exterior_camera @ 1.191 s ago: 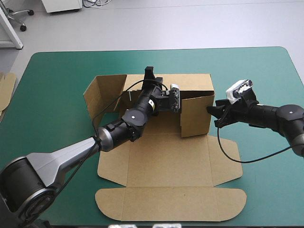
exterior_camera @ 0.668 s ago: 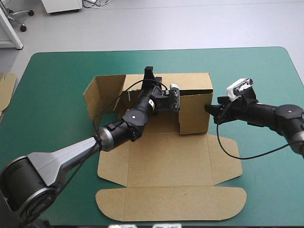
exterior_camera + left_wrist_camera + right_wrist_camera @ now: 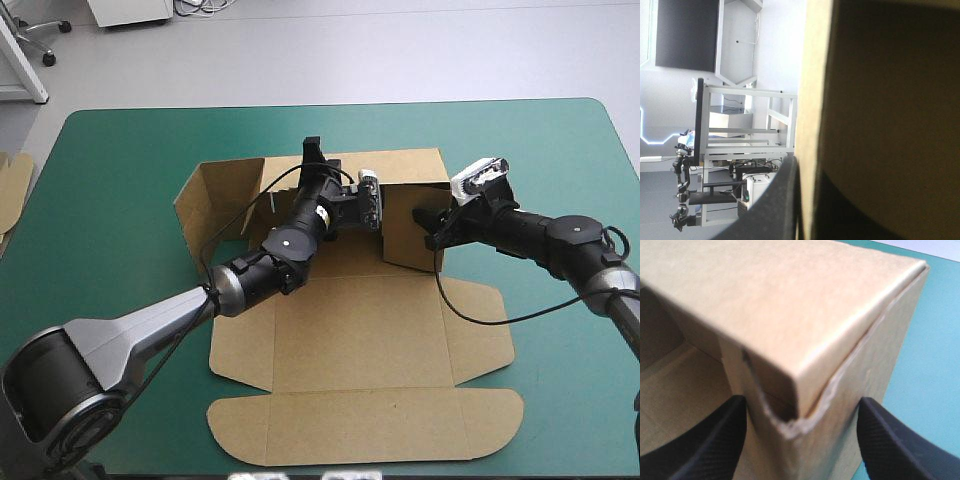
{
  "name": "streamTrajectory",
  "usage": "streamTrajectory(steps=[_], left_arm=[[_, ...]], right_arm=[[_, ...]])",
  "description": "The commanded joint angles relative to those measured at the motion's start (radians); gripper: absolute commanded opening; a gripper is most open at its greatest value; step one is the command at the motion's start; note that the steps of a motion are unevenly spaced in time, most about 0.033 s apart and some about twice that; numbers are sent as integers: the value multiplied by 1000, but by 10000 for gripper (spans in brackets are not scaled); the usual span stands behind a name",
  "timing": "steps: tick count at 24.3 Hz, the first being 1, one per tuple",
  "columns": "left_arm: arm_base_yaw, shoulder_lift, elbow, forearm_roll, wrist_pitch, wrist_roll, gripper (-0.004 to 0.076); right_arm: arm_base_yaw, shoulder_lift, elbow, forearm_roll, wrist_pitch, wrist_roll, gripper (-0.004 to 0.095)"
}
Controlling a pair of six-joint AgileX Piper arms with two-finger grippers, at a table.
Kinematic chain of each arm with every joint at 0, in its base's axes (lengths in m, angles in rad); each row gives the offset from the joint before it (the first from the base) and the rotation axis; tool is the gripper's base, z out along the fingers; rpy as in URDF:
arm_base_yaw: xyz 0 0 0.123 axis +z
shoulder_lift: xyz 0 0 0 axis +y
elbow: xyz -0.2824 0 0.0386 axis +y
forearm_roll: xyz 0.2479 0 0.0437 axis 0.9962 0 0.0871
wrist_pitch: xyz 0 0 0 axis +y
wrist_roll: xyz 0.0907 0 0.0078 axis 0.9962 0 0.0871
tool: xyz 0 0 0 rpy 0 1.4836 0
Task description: Fold the box
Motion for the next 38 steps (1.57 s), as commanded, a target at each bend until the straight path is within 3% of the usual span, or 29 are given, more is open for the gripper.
streamTrajectory(steps=[1, 6, 15, 30, 35, 38], left_arm=[[-30, -25, -36, 7, -4, -10, -10], [-35, -18, -36, 47, 3, -23, -11], [-51, 1, -36, 53, -11, -23, -11], [-96, -7, -69, 183, 14, -60, -9], [-100, -43, -76, 173, 16, -101, 185], [-118, -68, -76, 173, 12, -105, 251]], right_arm=[[5, 9, -71, 49, 8, 60, 593], [14, 29, -81, 25, 31, 80, 565], [14, 57, -81, -27, 108, 165, 343], [14, 66, -81, -12, 199, 143, -32], [14, 66, -81, -11, 179, 171, -33], [14, 66, -81, -13, 153, 217, -33]])
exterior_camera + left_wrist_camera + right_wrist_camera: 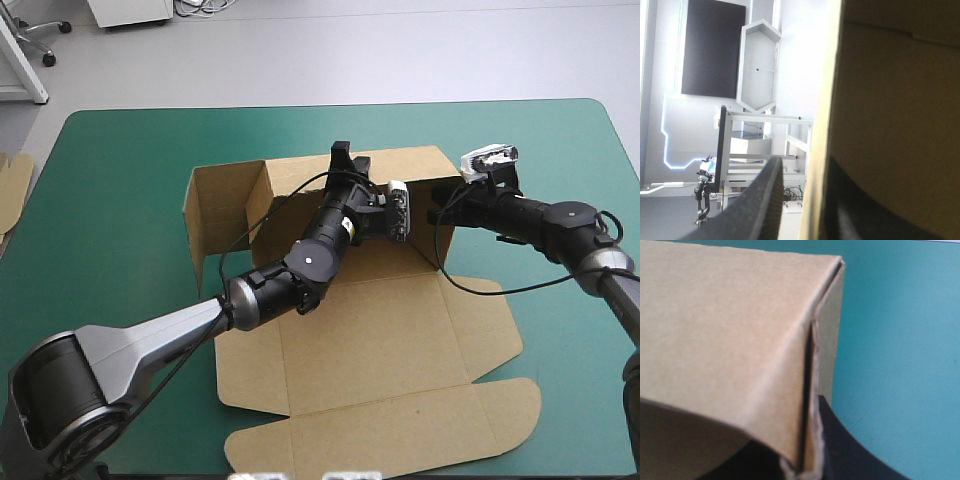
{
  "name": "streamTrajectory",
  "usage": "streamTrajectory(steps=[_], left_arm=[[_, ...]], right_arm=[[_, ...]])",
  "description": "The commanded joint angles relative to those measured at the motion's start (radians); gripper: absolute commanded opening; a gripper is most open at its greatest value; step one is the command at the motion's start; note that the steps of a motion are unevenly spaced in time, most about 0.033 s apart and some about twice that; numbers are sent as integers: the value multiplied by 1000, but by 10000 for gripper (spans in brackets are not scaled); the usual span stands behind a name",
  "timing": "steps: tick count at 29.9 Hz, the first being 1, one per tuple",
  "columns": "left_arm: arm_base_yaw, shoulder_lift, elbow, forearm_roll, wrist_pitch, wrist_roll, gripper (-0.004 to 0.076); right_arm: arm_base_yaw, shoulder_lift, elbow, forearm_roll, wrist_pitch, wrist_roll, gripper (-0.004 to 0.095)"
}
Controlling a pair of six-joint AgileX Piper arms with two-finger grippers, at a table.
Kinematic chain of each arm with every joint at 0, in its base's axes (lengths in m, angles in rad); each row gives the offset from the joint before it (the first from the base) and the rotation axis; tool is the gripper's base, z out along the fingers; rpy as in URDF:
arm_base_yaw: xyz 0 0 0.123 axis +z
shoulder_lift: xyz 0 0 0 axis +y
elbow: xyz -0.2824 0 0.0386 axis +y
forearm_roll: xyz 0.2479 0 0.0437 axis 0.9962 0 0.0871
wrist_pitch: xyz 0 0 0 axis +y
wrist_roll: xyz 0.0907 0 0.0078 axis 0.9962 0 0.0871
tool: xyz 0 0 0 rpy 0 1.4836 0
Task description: Fold the box
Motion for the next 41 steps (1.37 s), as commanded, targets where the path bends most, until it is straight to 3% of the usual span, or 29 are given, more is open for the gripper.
streamTrajectory(steps=[1, 6, 14, 20, 23, 27, 32, 41], left_arm=[[-28, -82, -40, 59, -21, -27, 260], [-62, -113, -40, 51, -17, -27, 263], [-127, -163, -40, -38, -6, -13, 263], [-159, -262, -40, -42, -6, -17, 260], [-148, -318, -40, -32, 44, -20, 255], [-73, -377, -40, -32, 63, -20, 250], [51, -422, -40, -32, 43, -31, 249], [378, -430, -121, -44, 36, -31, 250]], right_arm=[[22, -20, -11, 4, 182, 37, -33], [22, -20, -39, -25, 150, 112, -33], [20, -20, -129, -241, 106, 313, -33], [20, -20, -140, -323, 79, 395, -33], [20, -20, -140, -364, 61, 458, -33], [20, -20, -142, -376, 56, 507, -33], [20, -20, -165, -472, 78, 600, -33], [20, -20, -170, -586, 102, 725, -33]])
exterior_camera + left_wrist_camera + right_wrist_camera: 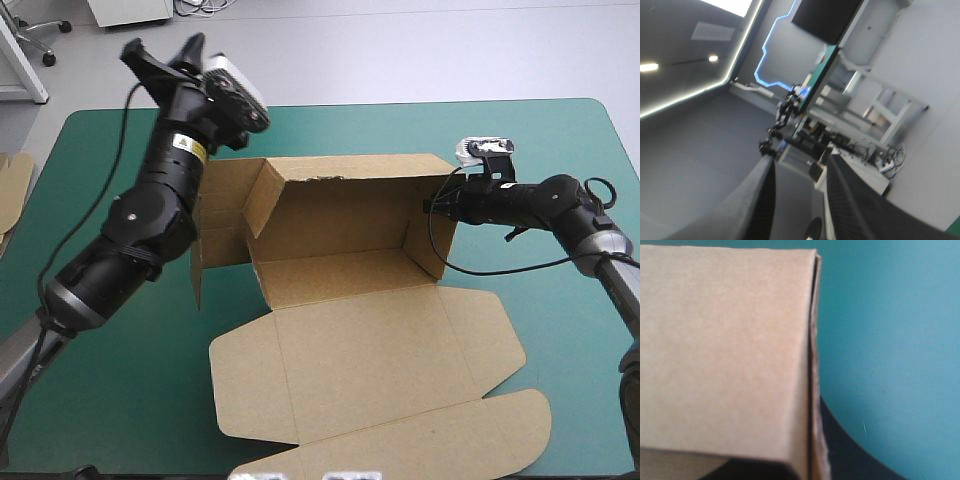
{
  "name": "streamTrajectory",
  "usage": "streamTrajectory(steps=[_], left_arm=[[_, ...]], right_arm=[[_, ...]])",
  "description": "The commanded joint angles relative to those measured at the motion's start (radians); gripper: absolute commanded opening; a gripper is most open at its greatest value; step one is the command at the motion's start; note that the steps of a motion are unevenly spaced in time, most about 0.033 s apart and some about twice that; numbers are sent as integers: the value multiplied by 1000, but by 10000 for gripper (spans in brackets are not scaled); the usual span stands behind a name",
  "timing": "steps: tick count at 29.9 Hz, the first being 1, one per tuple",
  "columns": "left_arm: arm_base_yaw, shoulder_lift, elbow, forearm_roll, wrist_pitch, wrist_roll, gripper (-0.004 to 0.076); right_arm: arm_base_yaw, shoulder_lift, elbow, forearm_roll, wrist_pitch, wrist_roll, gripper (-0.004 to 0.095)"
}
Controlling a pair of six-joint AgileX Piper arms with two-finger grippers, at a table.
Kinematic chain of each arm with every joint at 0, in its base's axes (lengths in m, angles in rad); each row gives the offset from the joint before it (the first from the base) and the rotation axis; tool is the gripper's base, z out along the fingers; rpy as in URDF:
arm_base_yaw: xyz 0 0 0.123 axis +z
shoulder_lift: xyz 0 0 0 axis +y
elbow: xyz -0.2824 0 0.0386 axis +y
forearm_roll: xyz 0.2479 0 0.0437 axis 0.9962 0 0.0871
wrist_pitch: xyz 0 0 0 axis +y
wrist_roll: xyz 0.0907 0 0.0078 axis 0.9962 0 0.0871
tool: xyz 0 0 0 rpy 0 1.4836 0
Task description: Fold the box
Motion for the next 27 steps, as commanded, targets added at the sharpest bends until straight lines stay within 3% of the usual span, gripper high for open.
streamTrajectory(steps=[1, 9, 12, 19, 27], left_arm=[[138, -41, -61, 3, 7, -16, 250], [550, -21, -61, -539, 147, 0, 249], [638, -20, -61, -761, 192, 106, 249], [700, -10, -61, -1039, 257, 309, 237], [720, 36, -15, -1124, 305, 361, 233]], right_arm=[[-2, -36, -21, -76, 22, 72, -33], [-2, -36, -92, -208, 102, 192, -33], [-3, -36, -163, -260, 144, 248, -33], [-3, -13, -384, -375, 331, 357, -33], [-3, 97, -599, -489, 559, 449, -32]])
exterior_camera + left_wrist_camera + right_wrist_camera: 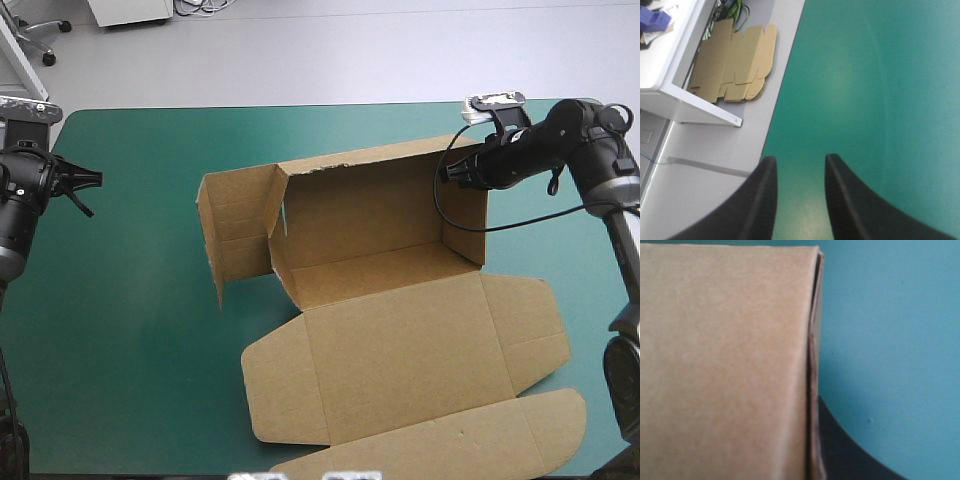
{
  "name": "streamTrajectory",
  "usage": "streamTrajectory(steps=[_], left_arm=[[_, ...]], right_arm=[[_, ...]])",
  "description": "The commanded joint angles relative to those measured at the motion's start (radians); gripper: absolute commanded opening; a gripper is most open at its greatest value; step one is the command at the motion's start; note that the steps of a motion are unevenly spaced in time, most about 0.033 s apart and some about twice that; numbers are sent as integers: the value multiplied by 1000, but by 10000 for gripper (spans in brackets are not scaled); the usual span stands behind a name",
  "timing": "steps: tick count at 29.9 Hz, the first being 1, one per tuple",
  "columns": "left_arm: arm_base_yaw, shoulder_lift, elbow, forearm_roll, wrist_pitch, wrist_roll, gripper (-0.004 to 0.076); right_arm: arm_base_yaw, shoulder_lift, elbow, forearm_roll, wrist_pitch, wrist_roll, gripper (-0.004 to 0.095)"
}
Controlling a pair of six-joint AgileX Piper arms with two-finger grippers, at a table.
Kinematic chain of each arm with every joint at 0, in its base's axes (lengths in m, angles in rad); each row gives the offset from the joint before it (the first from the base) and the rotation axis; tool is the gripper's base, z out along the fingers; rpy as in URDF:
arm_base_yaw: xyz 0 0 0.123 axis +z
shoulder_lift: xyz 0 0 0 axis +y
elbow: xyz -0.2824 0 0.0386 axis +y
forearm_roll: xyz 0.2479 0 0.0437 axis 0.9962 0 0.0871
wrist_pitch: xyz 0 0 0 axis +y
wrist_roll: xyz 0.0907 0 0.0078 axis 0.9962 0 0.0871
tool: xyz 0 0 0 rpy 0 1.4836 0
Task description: Fold the box
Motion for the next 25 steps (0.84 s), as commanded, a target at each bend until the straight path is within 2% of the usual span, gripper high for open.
streamTrajectory(steps=[1, 4, 14, 21, 23, 25], left_arm=[[19, -11, 6, -31, -35, 18, 233], [41, 6, 51, -74, -35, 30, 233], [73, 57, 134, -262, -39, 124, 233], [73, 59, 134, -298, -30, 145, 233], [73, 59, 134, -298, -24, 152, 233], [73, 59, 134, -300, -24, 152, 233]], right_arm=[[-3, 15, -102, -10, 73, 51, -32], [-3, 66, -147, -14, 132, 66, -32], [-2, 186, -204, -20, 131, 112, -32], [-2, 201, -204, -24, 22, 110, -29], [0, 202, -205, -22, 15, 87, 2], [0, 204, -205, -22, 9, 67, 88]])
